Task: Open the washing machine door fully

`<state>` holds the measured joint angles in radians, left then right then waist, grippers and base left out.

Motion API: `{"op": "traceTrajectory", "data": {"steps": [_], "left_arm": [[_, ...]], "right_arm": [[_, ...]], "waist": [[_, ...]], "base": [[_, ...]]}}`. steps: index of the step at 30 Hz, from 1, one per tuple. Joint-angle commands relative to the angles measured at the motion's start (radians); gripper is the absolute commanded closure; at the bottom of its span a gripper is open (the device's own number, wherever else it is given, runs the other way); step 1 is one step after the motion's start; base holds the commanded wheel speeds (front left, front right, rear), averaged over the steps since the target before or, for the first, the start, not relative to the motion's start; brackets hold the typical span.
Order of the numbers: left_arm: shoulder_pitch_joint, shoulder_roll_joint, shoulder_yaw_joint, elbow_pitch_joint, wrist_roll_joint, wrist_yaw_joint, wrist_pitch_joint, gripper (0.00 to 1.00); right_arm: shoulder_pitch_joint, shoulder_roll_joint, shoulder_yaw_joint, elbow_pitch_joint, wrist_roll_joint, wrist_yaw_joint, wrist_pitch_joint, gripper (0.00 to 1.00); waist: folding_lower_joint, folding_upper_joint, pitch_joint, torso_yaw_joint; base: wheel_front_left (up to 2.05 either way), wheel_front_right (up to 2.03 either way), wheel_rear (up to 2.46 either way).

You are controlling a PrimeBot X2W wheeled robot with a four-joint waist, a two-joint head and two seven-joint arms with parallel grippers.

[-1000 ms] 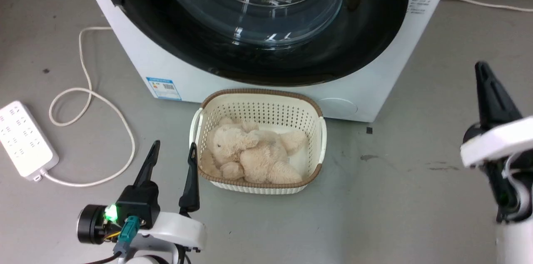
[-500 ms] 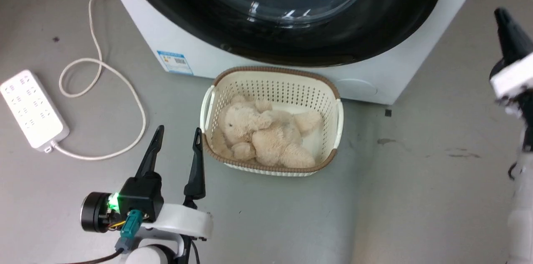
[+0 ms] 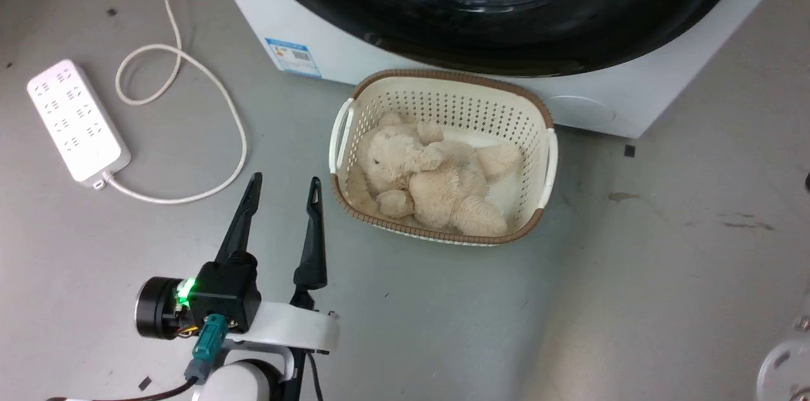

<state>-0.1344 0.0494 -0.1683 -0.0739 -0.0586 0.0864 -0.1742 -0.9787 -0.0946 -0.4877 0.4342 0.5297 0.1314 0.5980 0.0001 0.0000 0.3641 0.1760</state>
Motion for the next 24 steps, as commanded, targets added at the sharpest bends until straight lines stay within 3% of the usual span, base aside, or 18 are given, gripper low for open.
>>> {"op": "traceTrajectory", "data": {"steps": [1, 10, 24], "left_arm": [[-0.021, 0.001, -0.007, -0.008, -0.006, 0.006, -0.01, 0.0], [-0.037, 0.001, -0.036, -0.008, -0.019, 0.022, -0.029, 0.0], [-0.075, 0.001, -0.076, -0.026, -0.037, 0.046, -0.058, 0.0]], "right_arm": [[-0.042, -0.002, -0.018, 0.016, 0.012, 0.0, 0.017, 1.0], [-0.205, 0.004, -0.165, 0.119, -0.029, 0.0, 0.193, 1.0], [-0.366, 0.041, -0.334, 0.116, -0.066, -0.001, 0.382, 1.0]], "waist": [[-0.0001, 0.0, 0.009, 0.009], [-0.0001, 0.0, 0.05, 0.042], [-0.0001, 0.0, 0.107, 0.078]], "base": [[0.0, 0.0, 0.0], [0.0, 0.0, 0.0], [0.0, 0.0, 0.0]]}}
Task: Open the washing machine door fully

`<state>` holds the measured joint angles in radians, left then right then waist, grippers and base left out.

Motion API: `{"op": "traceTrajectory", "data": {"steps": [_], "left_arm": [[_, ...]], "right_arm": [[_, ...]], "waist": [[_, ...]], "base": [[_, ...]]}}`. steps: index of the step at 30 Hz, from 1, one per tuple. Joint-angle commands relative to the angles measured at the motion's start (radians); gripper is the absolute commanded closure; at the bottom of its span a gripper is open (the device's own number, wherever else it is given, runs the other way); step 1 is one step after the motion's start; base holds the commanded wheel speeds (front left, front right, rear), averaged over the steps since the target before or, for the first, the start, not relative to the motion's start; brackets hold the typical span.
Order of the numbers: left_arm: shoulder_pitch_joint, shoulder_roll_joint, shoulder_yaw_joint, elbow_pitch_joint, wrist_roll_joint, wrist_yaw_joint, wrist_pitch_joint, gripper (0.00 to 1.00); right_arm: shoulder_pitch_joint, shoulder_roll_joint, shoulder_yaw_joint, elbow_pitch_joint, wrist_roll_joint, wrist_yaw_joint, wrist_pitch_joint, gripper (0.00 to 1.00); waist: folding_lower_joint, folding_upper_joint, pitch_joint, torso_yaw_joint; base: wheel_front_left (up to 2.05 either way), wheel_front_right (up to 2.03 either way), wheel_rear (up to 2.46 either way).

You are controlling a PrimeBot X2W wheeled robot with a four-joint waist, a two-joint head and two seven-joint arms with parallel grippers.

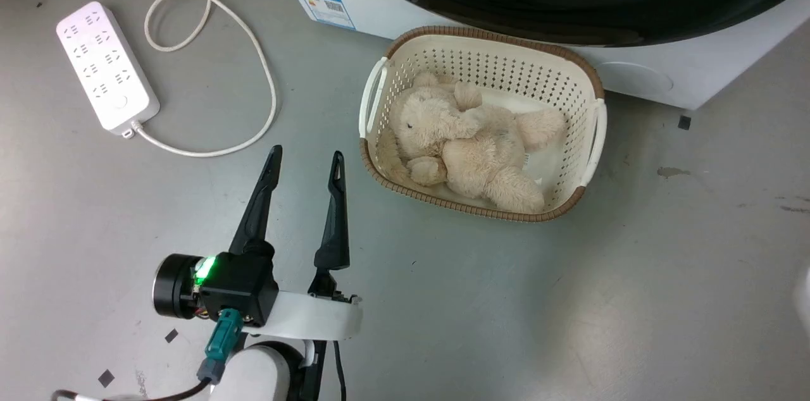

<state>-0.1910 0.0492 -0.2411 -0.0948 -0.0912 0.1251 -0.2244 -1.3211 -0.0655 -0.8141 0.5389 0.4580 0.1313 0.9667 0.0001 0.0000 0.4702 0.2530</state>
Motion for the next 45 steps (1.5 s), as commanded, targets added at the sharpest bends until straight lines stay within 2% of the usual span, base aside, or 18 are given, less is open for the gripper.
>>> {"op": "traceTrajectory", "data": {"steps": [1, 6, 11, 15, 22, 26, 27, 33, 34, 35, 37, 38, 39, 40, 42, 43, 44, 45], "left_arm": [[-0.019, 0.001, -0.003, -0.005, -0.004, 0.009, -0.01, 0.0], [-0.024, 0.001, -0.002, -0.003, -0.002, 0.012, -0.021, 0.0], [-0.015, 0.001, 0.001, 0.006, 0.003, 0.01, -0.031, 0.0], [0.003, 0.001, 0.003, 0.023, 0.01, 0.0, -0.037, 0.0], [0.063, 0.004, 0.021, 0.047, 0.03, -0.031, -0.037, 0.0], [0.109, 0.004, 0.023, 0.055, 0.033, -0.046, -0.037, 0.0], [0.147, 0.004, 0.02, 0.062, 0.034, -0.059, -0.037, 0.0], [0.208, 0.004, 0.023, 0.066, 0.034, -0.075, -0.037, 0.0], [0.208, 0.004, 0.023, 0.066, 0.034, -0.075, -0.037, 0.0], [0.221, 0.004, 0.023, 0.069, 0.034, -0.081, -0.037, 0.0], [0.226, 0.004, 0.024, 0.07, 0.034, -0.084, -0.037, 0.0], [0.235, 0.004, 0.025, 0.072, 0.033, -0.089, -0.037, 0.0], [0.235, 0.004, 0.025, 0.072, 0.033, -0.089, -0.037, 0.0], [0.24, 0.004, 0.028, 0.073, 0.029, -0.093, -0.037, 0.0], [0.242, 0.004, 0.029, 0.074, 0.028, -0.094, -0.037, 0.0], [0.245, 0.004, 0.033, 0.074, 0.026, -0.096, -0.037, 0.0], [0.245, 0.004, 0.033, 0.074, 0.026, -0.096, -0.037, 0.0], [0.243, 0.003, 0.038, 0.072, 0.025, -0.097, -0.037, 0.0]], "right_arm": [[-0.026, 0.013, -0.018, 0.014, 0.01, 0.0, 0.033, 1.0], [-0.004, 0.015, -0.032, 0.03, 0.047, 0.0, 0.128, 1.0], [0.052, 0.015, -0.023, 0.084, 0.122, -0.001, 0.175, 1.0], [0.129, 0.015, 0.028, 0.131, 0.189, -0.001, 0.182, 1.0], [0.308, 0.015, 0.186, 0.176, 0.347, -0.001, 0.165, 1.0], [0.414, 0.015, 0.311, 0.184, 0.46, -0.001, 0.162, 1.0], [0.493, 0.015, 0.412, 0.176, 0.559, -0.001, 0.151, 1.0], [0.635, 0.015, 0.642, 0.149, 0.786, -0.001, 0.081, 1.0], [0.635, 0.015, 0.642, 0.149, 0.786, -0.001, 0.081, 1.0], [0.678, 0.015, 0.725, 0.127, 0.861, -0.001, 0.051, 1.0], [0.698, 0.015, 0.768, 0.111, 0.896, -0.001, 0.034, 1.0], [0.734, 0.015, 0.848, 0.078, 0.972, -0.001, -0.01, 1.0], [0.734, 0.015, 0.848, 0.078, 0.972, -0.001, -0.01, 1.0], [0.763, 0.015, 0.928, 0.047, 1.028, -0.001, -0.055, 1.0], [0.776, 0.015, 0.965, 0.032, 1.047, -0.001, -0.078, 1.0], [0.795, 0.015, 1.027, 0.012, 1.087, -0.001, -0.122, 1.0], [0.795, 0.015, 1.027, 0.012, 1.087, -0.001, -0.122, 1.0], [0.805, 0.015, 1.078, 0.002, 1.127, -0.001, -0.157, 1.0]], "waist": [[-0.0001, 0.0, 0.002, 0.002], [-0.0001, 0.0, -0.008, 0.003], [-0.0001, 0.0, -0.051, -0.009], [-0.0001, 0.0, -0.108, -0.018], [-0.0001, 0.0, -0.227, -0.032], [-0.0001, 0.0, -0.285, -0.037], [-0.0001, 0.0, -0.317, -0.042], [-0.0001, 0.0, -0.371, -0.046], [-0.0001, 0.0, -0.371, -0.046], [-0.0001, 0.0, -0.382, -0.044], [-0.0001, 0.0, -0.387, -0.044], [-0.0001, 0.0, -0.394, -0.043], [-0.0001, 0.0, -0.394, -0.043], [-0.0001, 0.0, -0.399, -0.042], [-0.0001, 0.0, -0.401, -0.041], [-0.0001, 0.0, -0.404, -0.041], [-0.0001, 0.0, -0.404, -0.041], [-0.0001, 0.0, -0.402, -0.041]], "base": [[0.0, 0.0, 0.0], [0.0, 0.0, 0.0], [0.0, 0.0, 0.0], [0.0, 0.0, 0.0], [0.0, 0.0, 0.0], [0.0, 0.0, 0.0], [0.0, 0.0, 0.0], [0.0, 0.0, 0.0], [0.0, 0.0, 0.0], [0.0, 0.0, 0.0], [0.0, 0.0, 0.0], [0.0, 0.0, 0.0], [0.0, 0.0, 0.0], [0.0, 0.0, 0.0], [0.0, 0.0, 0.0], [0.0, 0.0, 0.0], [0.0, 0.0, 0.0], [0.0, 0.0, 0.0]]}}
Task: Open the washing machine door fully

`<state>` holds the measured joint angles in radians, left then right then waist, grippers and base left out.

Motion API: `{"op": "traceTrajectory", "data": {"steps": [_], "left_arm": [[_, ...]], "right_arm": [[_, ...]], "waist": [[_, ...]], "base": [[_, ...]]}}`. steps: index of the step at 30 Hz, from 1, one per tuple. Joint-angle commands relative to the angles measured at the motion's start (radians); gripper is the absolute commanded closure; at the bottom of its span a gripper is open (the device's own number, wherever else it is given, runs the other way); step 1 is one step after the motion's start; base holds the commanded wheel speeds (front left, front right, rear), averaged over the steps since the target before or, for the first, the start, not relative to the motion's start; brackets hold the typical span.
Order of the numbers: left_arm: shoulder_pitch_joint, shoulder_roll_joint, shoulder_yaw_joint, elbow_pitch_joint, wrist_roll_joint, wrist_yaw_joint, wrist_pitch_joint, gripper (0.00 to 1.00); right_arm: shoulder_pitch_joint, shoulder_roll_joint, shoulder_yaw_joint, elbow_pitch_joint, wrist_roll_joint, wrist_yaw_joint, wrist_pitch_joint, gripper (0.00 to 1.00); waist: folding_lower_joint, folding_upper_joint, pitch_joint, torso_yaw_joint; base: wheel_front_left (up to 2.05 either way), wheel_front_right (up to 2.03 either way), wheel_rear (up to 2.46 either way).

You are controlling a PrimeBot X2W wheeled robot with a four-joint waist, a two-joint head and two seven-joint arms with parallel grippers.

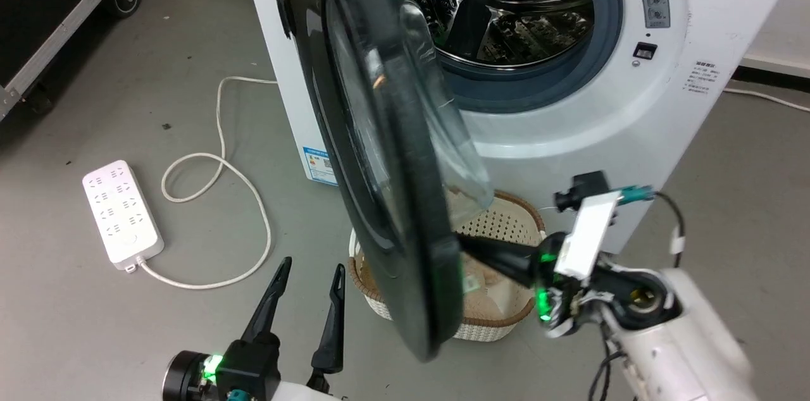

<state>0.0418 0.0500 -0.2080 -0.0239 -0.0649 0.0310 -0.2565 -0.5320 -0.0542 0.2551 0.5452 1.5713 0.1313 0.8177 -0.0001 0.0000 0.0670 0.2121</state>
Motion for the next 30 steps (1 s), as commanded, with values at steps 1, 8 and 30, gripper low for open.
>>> {"op": "traceTrajectory", "data": {"steps": [1, 8, 30], "left_arm": [[0.009, 0.002, 0.006, 0.0, -0.002, -0.004, -0.005, 0.0], [0.002, 0.002, 0.009, 0.017, 0.0, -0.014, -0.005, 0.0], [0.014, 0.009, 0.131, 0.032, -0.04, -0.032, -0.005, 0.0]], "right_arm": [[0.019, 0.004, 0.033, -0.007, 0.031, -0.001, -0.023, 1.0], [0.024, 0.004, 0.143, -0.006, 0.086, -0.001, -0.11, 1.0], [0.258, -0.395, 0.037, -0.325, -0.956, -0.001, -1.03, 0.0]], "waist": [[0.0001, 0.0, 0.002, -0.001], [0.0001, 0.0, -0.005, -0.012], [0.0001, 0.0, -0.08, -0.157]], "base": [[0.0, 0.0, 0.0], [0.0, 0.0, 0.0], [0.0, 0.0, 0.0]]}}
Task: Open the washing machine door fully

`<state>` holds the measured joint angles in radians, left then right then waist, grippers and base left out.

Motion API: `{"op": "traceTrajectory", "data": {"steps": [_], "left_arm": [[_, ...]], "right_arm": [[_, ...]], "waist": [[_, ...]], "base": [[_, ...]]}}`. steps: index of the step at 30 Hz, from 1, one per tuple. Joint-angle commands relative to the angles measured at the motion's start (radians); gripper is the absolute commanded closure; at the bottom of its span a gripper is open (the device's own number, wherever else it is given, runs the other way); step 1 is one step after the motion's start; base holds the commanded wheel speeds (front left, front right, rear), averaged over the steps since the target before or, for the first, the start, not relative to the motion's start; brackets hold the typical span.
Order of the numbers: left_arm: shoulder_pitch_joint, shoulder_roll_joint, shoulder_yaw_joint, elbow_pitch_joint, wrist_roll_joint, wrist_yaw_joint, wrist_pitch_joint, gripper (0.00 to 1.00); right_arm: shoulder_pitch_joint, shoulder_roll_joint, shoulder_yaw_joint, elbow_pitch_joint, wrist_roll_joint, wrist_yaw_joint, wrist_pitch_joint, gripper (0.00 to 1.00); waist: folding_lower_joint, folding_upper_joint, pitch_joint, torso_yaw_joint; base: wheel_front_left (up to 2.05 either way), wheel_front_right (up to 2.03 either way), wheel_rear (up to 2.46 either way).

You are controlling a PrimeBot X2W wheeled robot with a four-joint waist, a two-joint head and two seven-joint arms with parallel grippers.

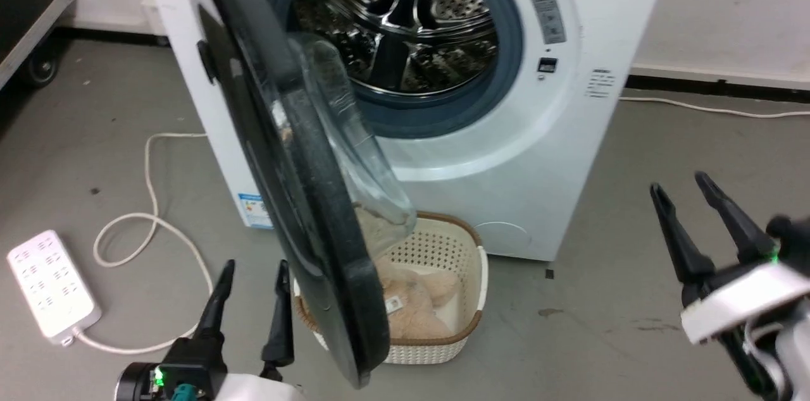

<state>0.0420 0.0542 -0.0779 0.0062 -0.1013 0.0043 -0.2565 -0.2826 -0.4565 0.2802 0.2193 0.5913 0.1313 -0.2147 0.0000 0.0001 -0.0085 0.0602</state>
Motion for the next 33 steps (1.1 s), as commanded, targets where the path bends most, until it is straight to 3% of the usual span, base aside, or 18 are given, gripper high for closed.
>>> {"op": "traceTrajectory", "data": {"steps": [1, 6, 12, 16, 29, 30, 31, 33], "left_arm": [[0.018, 0.005, 0.006, 0.0, -0.004, -0.004, -0.005, 0.0], [0.037, 0.003, 0.018, -0.008, -0.003, -0.005, -0.005, 0.0], [0.045, 0.001, 0.016, 0.0, -0.001, -0.01, -0.005, 0.0], [0.044, 0.0, 0.016, 0.008, -0.001, -0.01, -0.005, 0.0], [0.035, -0.003, 0.007, 0.023, 0.002, -0.003, -0.005, 0.0], [0.034, -0.003, 0.007, 0.023, 0.001, -0.003, -0.005, 0.26], [0.033, -0.003, 0.007, 0.023, 0.0, -0.002, -0.005, 1.0], [0.031, -0.003, 0.01, 0.017, 0.008, 0.009, -0.005, 1.0]], "right_arm": [[0.032, 0.025, -0.015, -0.009, -0.046, -0.001, -0.011, 0.0], [0.179, 0.189, -0.192, -0.089, -0.315, -0.001, -0.035, 0.0], [0.343, 0.377, -0.339, -0.216, -0.496, -0.001, -0.045, 0.0], [0.402, 0.404, -0.365, -0.248, -0.519, -0.001, -0.046, 0.0], [0.416, 0.406, -0.334, -0.257, -0.471, -0.001, -0.047, 0.0], [0.414, 0.406, -0.334, -0.256, -0.47, -0.001, -0.047, 0.0], [0.413, 0.406, -0.335, -0.255, -0.468, -0.001, -0.047, 0.0], [0.41, 0.406, -0.334, -0.253, -0.465, -0.001, -0.047, 0.0]], "waist": [[0.0, -0.0001, -0.006, -0.009], [0.0, -0.0001, -0.004, -0.022], [0.0, -0.0001, 0.0, -0.027], [0.0, -0.0001, 0.006, -0.031], [0.0, -0.0001, 0.006, -0.038], [0.0, -0.0001, 0.006, -0.038], [0.0, -0.0001, 0.006, -0.038], [0.0, -0.0001, 0.006, -0.039]], "base": [[0.0, 0.0, 0.0], [0.0, 0.0, 0.0], [0.0, 0.0, 0.0], [0.0, 0.0, 0.0], [0.0, 0.0, 0.0], [0.0, 0.0, 0.0], [0.0, 0.0, 0.0], [0.0, 0.0, 0.0]]}}
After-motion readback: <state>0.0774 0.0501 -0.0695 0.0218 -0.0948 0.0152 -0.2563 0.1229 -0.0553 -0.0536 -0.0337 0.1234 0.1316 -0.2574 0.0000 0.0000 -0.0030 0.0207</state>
